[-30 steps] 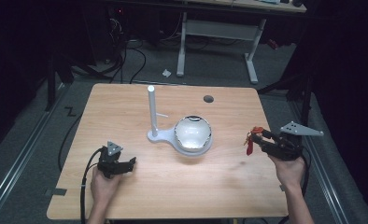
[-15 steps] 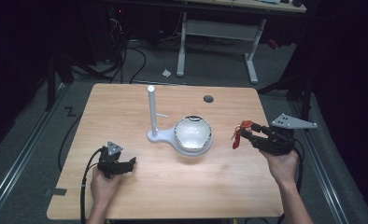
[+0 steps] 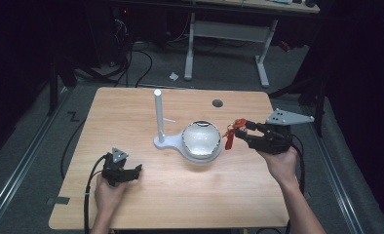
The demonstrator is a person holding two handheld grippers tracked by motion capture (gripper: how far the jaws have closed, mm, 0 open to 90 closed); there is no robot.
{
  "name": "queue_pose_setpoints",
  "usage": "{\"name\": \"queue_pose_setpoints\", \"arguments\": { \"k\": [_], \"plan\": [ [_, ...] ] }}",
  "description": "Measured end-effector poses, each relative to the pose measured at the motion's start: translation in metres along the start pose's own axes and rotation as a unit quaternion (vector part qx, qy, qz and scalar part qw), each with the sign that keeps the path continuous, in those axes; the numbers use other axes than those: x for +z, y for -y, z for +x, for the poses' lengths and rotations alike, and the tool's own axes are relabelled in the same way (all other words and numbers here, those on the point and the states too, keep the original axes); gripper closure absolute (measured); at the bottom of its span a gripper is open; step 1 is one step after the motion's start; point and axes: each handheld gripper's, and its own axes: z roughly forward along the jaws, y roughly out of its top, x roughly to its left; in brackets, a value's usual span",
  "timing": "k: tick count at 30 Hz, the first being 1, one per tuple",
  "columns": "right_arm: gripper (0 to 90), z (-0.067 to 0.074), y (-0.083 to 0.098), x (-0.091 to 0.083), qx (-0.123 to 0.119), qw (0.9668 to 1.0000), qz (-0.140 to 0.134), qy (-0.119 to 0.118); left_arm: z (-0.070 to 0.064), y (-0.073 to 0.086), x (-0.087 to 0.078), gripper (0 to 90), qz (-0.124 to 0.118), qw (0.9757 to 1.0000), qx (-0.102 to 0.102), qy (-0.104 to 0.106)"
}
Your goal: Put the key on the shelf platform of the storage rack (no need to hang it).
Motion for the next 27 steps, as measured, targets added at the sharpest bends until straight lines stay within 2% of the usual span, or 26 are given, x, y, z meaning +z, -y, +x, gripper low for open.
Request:
{"name": "queue_pose_setpoints", "arguments": {
  "k": [7, 17, 27],
  "plan": [
    [55.4, 0.009, -0.012, 0.014, -0.008, 0.9997, 0.001, -0.023, 0.0, 0.0, 0.0, 21.0, 0.001, 1.0, 0.001, 0.001],
    [55.4, 0.014, -0.021, 0.04, -0.01, 0.9991, 0.009, -0.041, 0.0, 0.0, 0.0, 21.0, 0.0, 1.0, 0.001, 0.001],
    [55.3, 0.013, -0.015, 0.069, -0.003, 0.9983, 0.036, -0.045, 0.0, 0.0, 0.0, 20.9, 0.001, 1.0, 0.001, 0.001]
  ]
}}
